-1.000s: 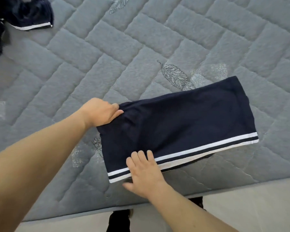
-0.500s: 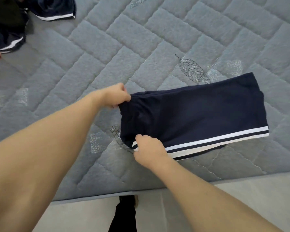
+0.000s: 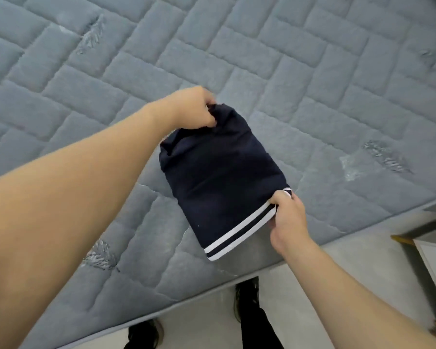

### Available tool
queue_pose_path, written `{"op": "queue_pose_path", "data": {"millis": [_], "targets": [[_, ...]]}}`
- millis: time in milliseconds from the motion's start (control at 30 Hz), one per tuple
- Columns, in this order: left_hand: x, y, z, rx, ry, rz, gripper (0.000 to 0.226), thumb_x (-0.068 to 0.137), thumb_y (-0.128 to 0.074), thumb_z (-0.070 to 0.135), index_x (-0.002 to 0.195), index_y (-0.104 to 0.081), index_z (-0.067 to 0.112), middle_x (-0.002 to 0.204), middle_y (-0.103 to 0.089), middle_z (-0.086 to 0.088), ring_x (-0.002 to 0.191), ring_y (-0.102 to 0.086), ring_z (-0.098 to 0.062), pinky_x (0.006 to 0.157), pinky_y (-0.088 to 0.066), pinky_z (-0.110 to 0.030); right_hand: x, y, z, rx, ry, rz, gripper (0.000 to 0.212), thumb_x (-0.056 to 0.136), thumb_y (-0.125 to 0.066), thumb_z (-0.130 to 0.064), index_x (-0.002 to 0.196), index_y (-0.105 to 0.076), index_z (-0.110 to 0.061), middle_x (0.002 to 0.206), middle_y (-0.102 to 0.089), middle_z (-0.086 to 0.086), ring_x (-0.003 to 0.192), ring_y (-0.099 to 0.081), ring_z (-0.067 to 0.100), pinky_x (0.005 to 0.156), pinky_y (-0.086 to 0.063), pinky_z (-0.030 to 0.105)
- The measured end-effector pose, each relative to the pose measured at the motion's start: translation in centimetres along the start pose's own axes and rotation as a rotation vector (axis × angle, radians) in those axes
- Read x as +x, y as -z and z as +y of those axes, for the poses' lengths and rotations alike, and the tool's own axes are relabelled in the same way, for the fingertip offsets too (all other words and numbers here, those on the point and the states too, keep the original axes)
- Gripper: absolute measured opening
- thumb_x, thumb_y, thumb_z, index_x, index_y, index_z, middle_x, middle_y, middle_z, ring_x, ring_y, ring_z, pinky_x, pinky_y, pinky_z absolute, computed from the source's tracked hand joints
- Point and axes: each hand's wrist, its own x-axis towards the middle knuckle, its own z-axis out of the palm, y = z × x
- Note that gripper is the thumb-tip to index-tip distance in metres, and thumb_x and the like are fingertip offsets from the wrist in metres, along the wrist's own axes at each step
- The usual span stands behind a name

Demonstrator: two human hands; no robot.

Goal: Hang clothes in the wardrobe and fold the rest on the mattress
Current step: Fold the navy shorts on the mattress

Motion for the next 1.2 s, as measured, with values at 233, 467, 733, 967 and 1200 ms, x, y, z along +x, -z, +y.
{"op": "queue_pose_path", "data": {"millis": [233, 467, 733, 967, 1200], "targets": [[5.1, -6.7, 1.3, -0.161, 0.199, -0.059, 0.046, 0.094, -0.051, 0.052, 0.128, -0.052, 0.021, 0.133, -0.054, -0.009, 0.119, -0.051, -0.033, 0.09, -0.039, -0.037, 3.0, 1.4, 1.9, 0.273, -0.237, 0.072, 0.038, 0.084, -0.069, -0.047, 0.116, -0.058, -0.03, 0.112, -0.071, -0.008, 0.103, -0.068, 0.015, 0.092, -0.052, 0.037], [4.6, -7.9, 0.6, -0.582, 0.43, -0.386, 0.083, 0.04, -0.06, 0.1, 0.089, -0.079, 0.035, 0.091, -0.078, 0.005, 0.08, -0.076, -0.018, 0.076, -0.053, -0.035, 3.9, -1.1, 4.1, 0.262, -0.43, -0.123, 0.047, 0.071, -0.086, -0.037, 0.113, -0.069, -0.022, 0.098, -0.077, -0.001, 0.088, -0.074, 0.022, 0.083, -0.059, 0.045], [1.4, -7.2, 1.3, -0.929, 0.403, -0.481, 0.084, 0.05, -0.066, 0.089, 0.099, -0.08, 0.023, 0.116, -0.073, -0.009, 0.102, -0.072, -0.027, 0.09, -0.054, -0.04, 1.7, 1.8, 2.6, 0.337, -0.421, -0.214, 0.032, 0.083, -0.074, -0.028, 0.111, -0.073, -0.013, 0.104, -0.075, 0.012, 0.092, -0.073, 0.031, 0.078, -0.057, 0.043], [-8.0, -6.4, 13.1, -0.684, 0.207, -0.721, 0.063, 0.067, -0.082, 0.059, 0.112, -0.071, 0.017, 0.105, -0.077, -0.003, 0.092, -0.074, -0.02, 0.068, -0.059, -0.029, -9.9, 13.0, -2.5, 0.347, -0.274, -0.047, 0.033, 0.085, -0.071, -0.027, 0.114, -0.071, -0.012, 0.105, -0.075, 0.012, 0.091, -0.073, 0.031, 0.07, -0.059, 0.037], [-20.8, -3.9, 31.9, -0.633, -0.064, -0.759, 0.054, 0.076, -0.081, 0.041, 0.12, -0.068, 0.014, 0.107, -0.076, -0.006, 0.095, -0.074, -0.025, 0.082, -0.055, -0.038, -28.5, 27.9, -7.3, 0.528, -0.047, 0.189, 0.043, 0.075, -0.079, -0.027, 0.115, -0.071, -0.014, 0.111, -0.073, 0.01, 0.098, -0.072, 0.031, 0.082, -0.056, 0.042]]}}
